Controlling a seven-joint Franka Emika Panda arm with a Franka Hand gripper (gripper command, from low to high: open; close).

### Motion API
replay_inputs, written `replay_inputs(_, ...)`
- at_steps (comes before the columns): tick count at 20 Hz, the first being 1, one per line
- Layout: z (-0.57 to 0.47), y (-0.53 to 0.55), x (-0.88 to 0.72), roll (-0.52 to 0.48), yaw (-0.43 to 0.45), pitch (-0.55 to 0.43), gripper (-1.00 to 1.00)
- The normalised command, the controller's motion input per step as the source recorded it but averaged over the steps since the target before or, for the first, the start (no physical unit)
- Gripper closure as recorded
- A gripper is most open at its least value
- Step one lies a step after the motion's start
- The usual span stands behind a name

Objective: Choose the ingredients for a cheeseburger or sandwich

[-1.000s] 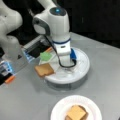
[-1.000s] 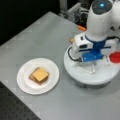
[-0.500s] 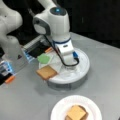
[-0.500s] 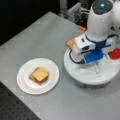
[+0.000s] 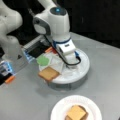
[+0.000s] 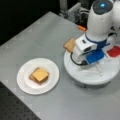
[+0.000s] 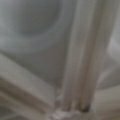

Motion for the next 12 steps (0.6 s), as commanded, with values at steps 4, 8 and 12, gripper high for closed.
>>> replay_inputs(4,-0.24,0.7,0.28,-0.116,0.398,0.095,-1.0)
replay_inputs(8,-0.25,0.69,0.26,-0.111,0.361,0.11,-1.0)
replay_inputs(12,-0.26,0.7,0.22,-0.113,0.253,0.129,-1.0)
